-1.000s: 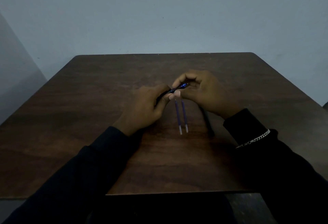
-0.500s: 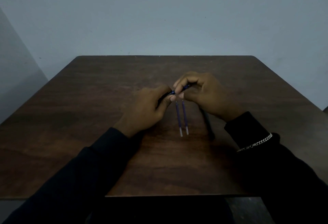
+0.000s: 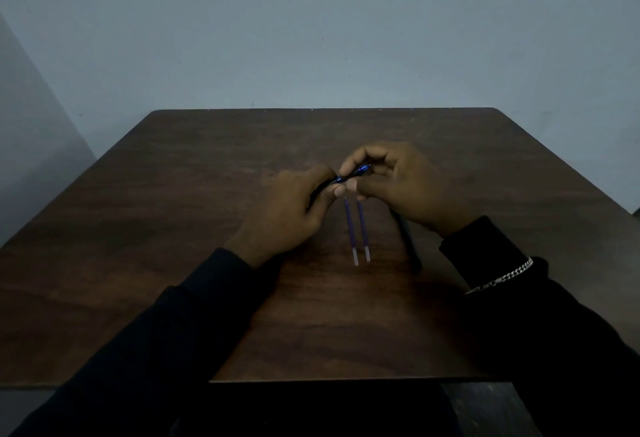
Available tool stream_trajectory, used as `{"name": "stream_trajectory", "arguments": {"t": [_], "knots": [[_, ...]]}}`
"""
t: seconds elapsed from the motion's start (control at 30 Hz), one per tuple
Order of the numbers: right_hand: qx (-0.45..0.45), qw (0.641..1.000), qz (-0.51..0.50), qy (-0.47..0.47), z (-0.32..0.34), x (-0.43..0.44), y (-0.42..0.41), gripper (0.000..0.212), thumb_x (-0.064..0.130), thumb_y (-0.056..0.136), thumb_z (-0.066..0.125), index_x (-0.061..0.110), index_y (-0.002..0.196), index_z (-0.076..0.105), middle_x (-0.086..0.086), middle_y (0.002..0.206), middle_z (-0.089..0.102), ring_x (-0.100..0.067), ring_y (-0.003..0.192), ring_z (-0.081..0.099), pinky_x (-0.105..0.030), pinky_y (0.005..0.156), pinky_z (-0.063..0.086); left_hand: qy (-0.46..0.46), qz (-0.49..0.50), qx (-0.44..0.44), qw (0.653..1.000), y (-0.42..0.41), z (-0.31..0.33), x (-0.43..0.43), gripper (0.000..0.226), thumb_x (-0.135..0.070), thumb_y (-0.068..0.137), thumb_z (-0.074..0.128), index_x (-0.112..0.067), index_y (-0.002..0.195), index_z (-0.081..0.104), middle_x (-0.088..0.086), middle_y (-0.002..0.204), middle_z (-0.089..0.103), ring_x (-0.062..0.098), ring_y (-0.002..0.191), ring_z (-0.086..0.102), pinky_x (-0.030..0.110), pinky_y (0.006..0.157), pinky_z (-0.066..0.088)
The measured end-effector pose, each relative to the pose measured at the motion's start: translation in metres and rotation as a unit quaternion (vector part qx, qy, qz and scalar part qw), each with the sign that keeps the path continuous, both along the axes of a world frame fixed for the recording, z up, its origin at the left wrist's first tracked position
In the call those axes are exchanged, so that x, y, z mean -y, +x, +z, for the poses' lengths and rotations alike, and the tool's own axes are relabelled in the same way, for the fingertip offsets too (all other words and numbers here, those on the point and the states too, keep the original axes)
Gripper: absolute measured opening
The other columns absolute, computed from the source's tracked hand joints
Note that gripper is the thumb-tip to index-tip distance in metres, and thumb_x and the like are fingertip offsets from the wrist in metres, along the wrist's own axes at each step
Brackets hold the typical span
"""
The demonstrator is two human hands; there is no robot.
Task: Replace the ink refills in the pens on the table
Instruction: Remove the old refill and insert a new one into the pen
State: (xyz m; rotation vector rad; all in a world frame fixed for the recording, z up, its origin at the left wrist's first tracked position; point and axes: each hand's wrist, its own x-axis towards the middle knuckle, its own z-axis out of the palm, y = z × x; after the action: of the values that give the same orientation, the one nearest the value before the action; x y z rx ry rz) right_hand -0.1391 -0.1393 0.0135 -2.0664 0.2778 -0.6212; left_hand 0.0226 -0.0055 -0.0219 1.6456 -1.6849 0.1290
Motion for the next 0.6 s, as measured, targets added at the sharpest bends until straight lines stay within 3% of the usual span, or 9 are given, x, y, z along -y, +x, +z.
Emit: {"name": "stream_trajectory", "arguments": {"t": [0.1, 0.2, 0.27, 0.33, 0.5, 0.6], "knots": [[0.001, 1.000, 0.013, 0.007, 0.0024, -0.0011, -0.0012, 0.026, -0.007, 0.087, 0.070, 0.010, 0.106, 0.071, -0.007, 0.105, 0.074, -0.020, 0.096, 0.074, -0.031, 0.081, 0.061, 0.003, -0.001, 0.001, 1.000, -0.0008, 0.0004, -0.0010, 0.018, -0.024, 0.106, 0.059, -0.012, 0.093, 0.064, -0.006, 0.069, 0.058, 0.009, 0.056, 0.052, 0.016, 0.055, 0.032], [0.001, 0.998, -0.013, 0.060, 0.0018, -0.0024, 0.0011, 0.021, 0.007, 0.093, 0.071, 0.007, 0.114, 0.067, -0.013, 0.100, 0.074, -0.022, 0.079, 0.074, -0.030, 0.067, 0.061, -0.003, -0.001, -0.001, 1.000, -0.0006, 0.0001, -0.0006, 0.021, -0.024, 0.106, 0.058, -0.009, 0.094, 0.066, -0.005, 0.069, 0.059, 0.010, 0.056, 0.053, 0.020, 0.054, 0.035], [-0.006, 0.998, -0.027, 0.059, 0.0008, -0.0013, 0.0022, 0.019, 0.020, 0.097, 0.068, 0.004, 0.106, 0.069, -0.018, 0.089, 0.076, -0.025, 0.068, 0.072, -0.033, 0.060, 0.059, 0.000, -0.001, 0.006, 1.000, -0.0005, -0.0006, 0.0002, 0.024, -0.028, 0.106, 0.056, -0.008, 0.097, 0.067, -0.003, 0.070, 0.062, 0.010, 0.057, 0.054, 0.025, 0.054, 0.039], [-0.007, 0.999, -0.023, 0.033, -0.0001, -0.0004, 0.0024, 0.021, 0.020, 0.099, 0.065, 0.001, 0.098, 0.071, -0.019, 0.083, 0.075, -0.023, 0.064, 0.071, -0.031, 0.058, 0.058, 0.004, -0.002, 0.014, 1.000, -0.0001, -0.0011, 0.0008, 0.026, -0.030, 0.106, 0.054, -0.009, 0.099, 0.068, -0.001, 0.072, 0.063, 0.008, 0.058, 0.054, 0.027, 0.054, 0.041], [-0.002, 1.000, -0.001, 0.015, 0.0025, 0.0016, -0.0014, 0.011, -0.001, 0.092, 0.069, -0.002, 0.103, 0.071, -0.016, 0.094, 0.077, -0.027, 0.084, 0.075, -0.028, 0.068, 0.061, 0.005, 0.003, 0.012, 1.000, -0.0004, 0.0006, -0.0001, 0.019, -0.024, 0.106, 0.059, -0.012, 0.093, 0.065, -0.009, 0.069, 0.056, 0.001, 0.057, 0.050, 0.013, 0.055, 0.031], [0.000, 1.000, 0.006, 0.029, 0.0022, 0.0018, -0.0015, 0.025, -0.004, 0.086, 0.074, 0.005, 0.109, 0.070, -0.014, 0.103, 0.077, -0.032, 0.095, 0.075, -0.035, 0.074, 0.062, 0.013, 0.003, 0.008, 1.000, -0.0020, 0.0020, -0.0008, 0.014, -0.021, 0.106, 0.060, -0.014, 0.094, 0.065, -0.017, 0.068, 0.051, -0.001, 0.057, 0.050, 0.010, 0.055, 0.031]]}}
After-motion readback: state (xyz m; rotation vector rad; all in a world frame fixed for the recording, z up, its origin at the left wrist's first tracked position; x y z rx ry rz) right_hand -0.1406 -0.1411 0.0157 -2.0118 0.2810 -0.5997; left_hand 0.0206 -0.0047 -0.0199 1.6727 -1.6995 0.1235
